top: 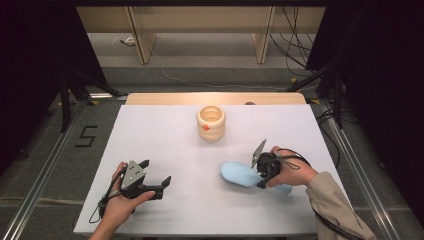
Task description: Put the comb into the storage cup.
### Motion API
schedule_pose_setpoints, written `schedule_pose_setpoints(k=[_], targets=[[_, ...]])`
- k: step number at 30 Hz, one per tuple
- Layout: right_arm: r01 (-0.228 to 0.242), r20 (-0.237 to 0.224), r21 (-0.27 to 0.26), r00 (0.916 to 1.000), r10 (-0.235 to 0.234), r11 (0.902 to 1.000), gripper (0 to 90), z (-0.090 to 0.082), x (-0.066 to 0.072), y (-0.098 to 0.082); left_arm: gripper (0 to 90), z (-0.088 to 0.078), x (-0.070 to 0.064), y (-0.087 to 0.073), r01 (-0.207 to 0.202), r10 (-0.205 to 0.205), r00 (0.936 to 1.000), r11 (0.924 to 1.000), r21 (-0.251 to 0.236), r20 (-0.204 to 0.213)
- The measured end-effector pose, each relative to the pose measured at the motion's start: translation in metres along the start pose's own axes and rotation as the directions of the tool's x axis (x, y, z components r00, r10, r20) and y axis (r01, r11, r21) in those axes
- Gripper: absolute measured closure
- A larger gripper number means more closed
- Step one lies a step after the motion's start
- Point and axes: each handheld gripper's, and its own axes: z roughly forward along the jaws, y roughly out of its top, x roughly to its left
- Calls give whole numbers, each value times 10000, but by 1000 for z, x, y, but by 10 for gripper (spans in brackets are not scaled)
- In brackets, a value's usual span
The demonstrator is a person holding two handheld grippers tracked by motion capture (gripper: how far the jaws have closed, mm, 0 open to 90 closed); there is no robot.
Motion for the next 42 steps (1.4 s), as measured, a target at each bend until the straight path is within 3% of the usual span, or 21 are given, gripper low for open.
schedule_pose_setpoints(k=[21, 30, 31, 42], targets=[[-464, -311, -831, 9985, 439, 9955, 703, -5, 0, -5, 47, -1, 1, 0, -3, 3, 10000, 10000, -12, -43], [-628, -265, -1141, 9978, 601, 9915, 703, -8, 0, -5, 47, -1, 1, 0, 19, -19, 10000, 10000, -25, -81], [-474, -179, -1176, 9988, 456, 9919, 703, -10, -1, -5, 48, -1, 2, 0, 5, -5, 10000, 10000, -23, -79], [-755, 248, -2348, 9962, 836, 9691, 703, -19, -1, -6, 47, -1, 2, 0, 37, -37, 9999, 10000, -31, -106]])
